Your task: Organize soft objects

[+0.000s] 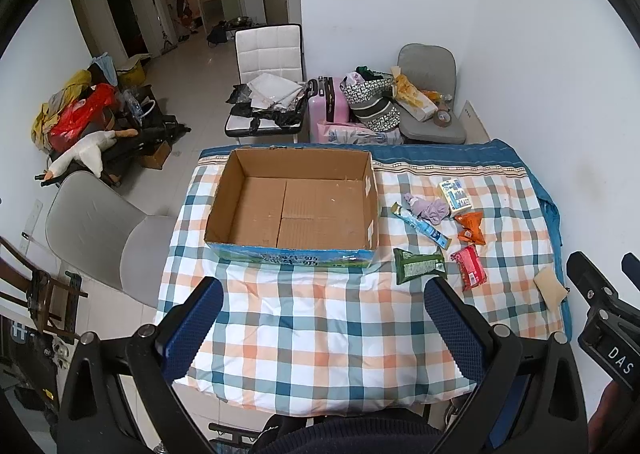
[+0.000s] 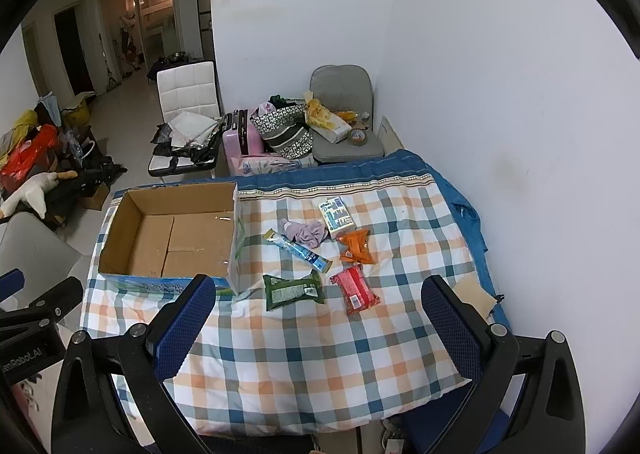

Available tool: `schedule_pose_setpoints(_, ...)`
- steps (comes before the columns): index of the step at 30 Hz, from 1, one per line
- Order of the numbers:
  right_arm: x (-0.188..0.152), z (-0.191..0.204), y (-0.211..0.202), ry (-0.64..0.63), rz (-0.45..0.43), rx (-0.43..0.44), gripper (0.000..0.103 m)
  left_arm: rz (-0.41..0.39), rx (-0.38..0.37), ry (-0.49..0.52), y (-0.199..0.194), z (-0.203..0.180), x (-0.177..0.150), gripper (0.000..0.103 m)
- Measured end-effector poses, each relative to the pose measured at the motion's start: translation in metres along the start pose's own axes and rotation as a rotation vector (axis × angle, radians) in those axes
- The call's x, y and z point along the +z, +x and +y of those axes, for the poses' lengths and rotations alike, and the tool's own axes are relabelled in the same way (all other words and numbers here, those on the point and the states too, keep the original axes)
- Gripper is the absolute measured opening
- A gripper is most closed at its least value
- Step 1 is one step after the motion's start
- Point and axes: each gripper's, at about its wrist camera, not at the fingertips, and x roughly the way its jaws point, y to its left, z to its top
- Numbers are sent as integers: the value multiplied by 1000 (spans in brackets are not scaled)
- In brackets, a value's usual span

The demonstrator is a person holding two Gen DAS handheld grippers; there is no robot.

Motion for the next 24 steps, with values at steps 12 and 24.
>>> schedule_pose_setpoints(12, 0, -1, 2, 2, 0, -2, 103, -1, -1, 6, 0, 0, 2, 103)
schedule_pose_setpoints(24, 1, -2, 4, 3, -1, 2, 103, -19, 22, -18, 3, 6, 7, 103)
